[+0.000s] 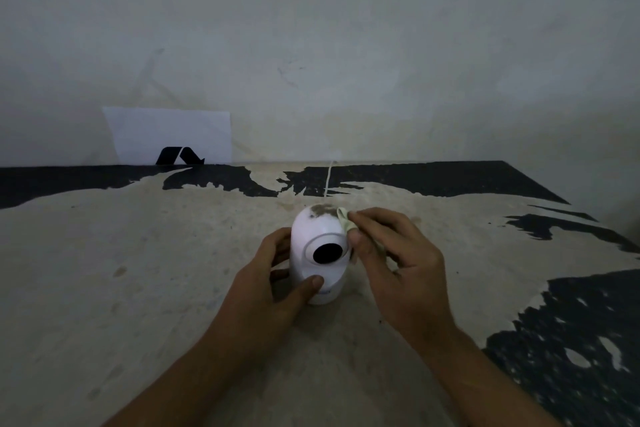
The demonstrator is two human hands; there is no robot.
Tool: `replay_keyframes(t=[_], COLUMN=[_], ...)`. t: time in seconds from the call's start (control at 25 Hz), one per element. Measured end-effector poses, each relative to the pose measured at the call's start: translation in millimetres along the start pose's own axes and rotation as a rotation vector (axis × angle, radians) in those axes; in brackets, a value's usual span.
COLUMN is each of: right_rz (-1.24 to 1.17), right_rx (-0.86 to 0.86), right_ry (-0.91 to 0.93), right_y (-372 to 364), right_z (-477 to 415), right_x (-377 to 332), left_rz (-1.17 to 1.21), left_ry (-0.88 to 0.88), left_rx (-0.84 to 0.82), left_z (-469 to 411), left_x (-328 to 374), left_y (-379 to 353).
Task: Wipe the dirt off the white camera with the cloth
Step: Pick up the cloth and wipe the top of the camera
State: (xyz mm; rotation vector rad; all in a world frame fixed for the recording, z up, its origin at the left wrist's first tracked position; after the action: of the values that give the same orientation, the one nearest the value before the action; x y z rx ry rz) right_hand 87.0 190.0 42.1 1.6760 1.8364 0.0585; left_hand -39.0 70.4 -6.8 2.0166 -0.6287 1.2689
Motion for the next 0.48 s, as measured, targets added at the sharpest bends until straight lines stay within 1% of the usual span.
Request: replay_keyframes(t=[0.08, 0.24, 0.28, 0.4, 0.48], right_rz=[0.011, 0.095, 0.1, 0.071, 0.074], right_rx=[0.016, -0.007, -0.008, 0.011, 0.024], right_ry=[0.007, 0.16, 0.16, 0.063, 0.071], right_y=[1.6, 0.8, -0.1, -1.4, -2.0], right_z=[-1.0, 5.2, 5.7, 4.0, 5.3], right_x=[1.2, -5.2, -4.5, 0.2, -2.5], left_rz=[0.0, -0.006, -0.002, -0.002, -0.003], left_ry=[-0.002, -0.008, -0.007, -0.008, -0.009], left_rx=[-0.002, -0.01, -0.01, -0.009, -0.015], left_z=[0.6, 1.0, 1.1, 1.2, 1.1], left_x=[0.3, -0.7, -0.6, 0.3, 0.9], left_y=[0.4, 0.6, 0.6, 1.0, 0.8])
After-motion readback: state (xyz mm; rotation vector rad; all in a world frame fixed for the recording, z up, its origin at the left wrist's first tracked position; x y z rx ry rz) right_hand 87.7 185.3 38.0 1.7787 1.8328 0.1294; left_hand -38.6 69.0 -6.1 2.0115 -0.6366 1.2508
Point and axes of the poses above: each hand's wrist, its own z-axis away from the middle knuckle, its own y-axis out of the back of the hand, x = y × z, the point moved 5 cm from there along -z, towards the middle knuckle, and after that the axes turned 8 degrees about z, right-handed, at the moved point
